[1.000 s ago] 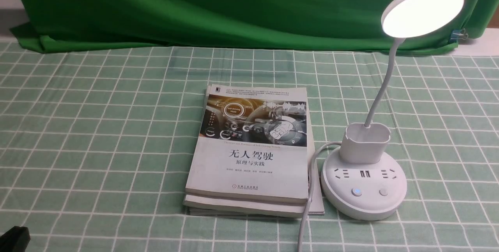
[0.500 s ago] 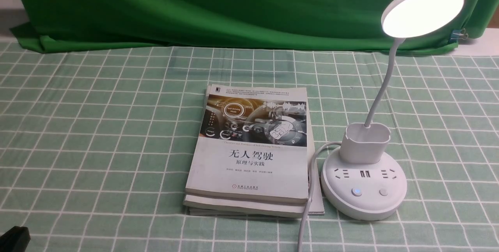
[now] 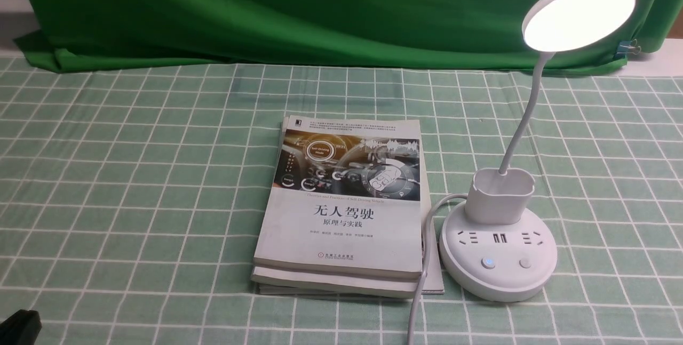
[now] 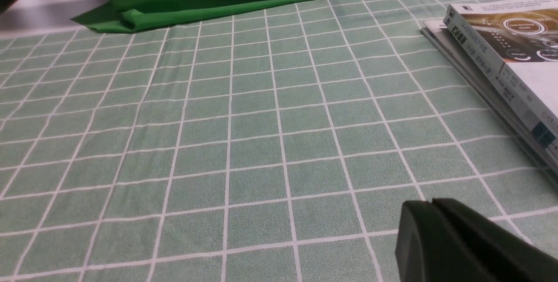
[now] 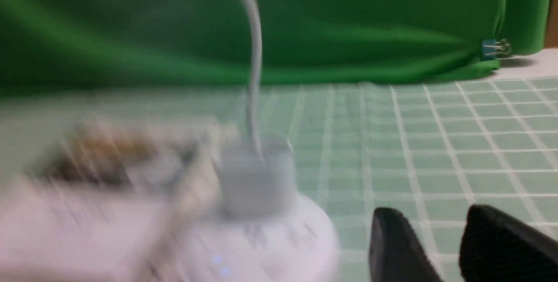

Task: Turn off the desk lamp on the blue coffee tablecloth by hand.
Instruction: 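Press the power button on the lamp base to turn the lamp off with the right gripper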

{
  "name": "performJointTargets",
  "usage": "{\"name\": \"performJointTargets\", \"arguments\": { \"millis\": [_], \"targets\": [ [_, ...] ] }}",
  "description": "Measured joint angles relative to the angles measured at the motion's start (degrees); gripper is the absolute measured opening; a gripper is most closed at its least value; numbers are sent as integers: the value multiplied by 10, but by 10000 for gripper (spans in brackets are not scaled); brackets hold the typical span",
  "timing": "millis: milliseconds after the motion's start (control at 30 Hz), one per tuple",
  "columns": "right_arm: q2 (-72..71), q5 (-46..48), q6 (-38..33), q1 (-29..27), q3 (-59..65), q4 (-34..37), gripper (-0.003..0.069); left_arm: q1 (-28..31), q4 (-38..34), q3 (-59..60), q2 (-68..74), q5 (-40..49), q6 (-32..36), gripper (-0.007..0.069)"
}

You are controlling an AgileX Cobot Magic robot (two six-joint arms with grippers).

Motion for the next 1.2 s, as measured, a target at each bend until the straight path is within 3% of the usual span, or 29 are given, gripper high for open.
{"name": "performJointTargets", "arguments": {
  "millis": [33,200,367,433,567,667,733,867,1033,1200],
  "targets": [
    [0,-4,0,0,0,0,242,0,0,0,0,0,0,0],
    [0,-130,145,0,0,12,242,0,0,0,0,0,0,0],
    [0,-183,170,0,0,13,229,0,0,0,0,0,0,0],
    [0,-164,177,0,-3,14,169,0,0,0,0,0,0,0],
    [59,-4,144,2,-93,15,51,0,0,0,0,0,0,0],
    [126,90,104,11,-166,15,45,0,0,0,0,0,0,0],
    [232,229,57,19,-270,15,46,0,0,0,0,0,0,0],
    [373,380,-8,19,-373,15,47,0,0,0,0,0,0,0],
    [531,459,-48,19,-437,16,47,0,0,0,0,0,0,0],
    [640,470,-56,42,-472,20,47,0,0,0,0,0,0,0]
  ]
}}
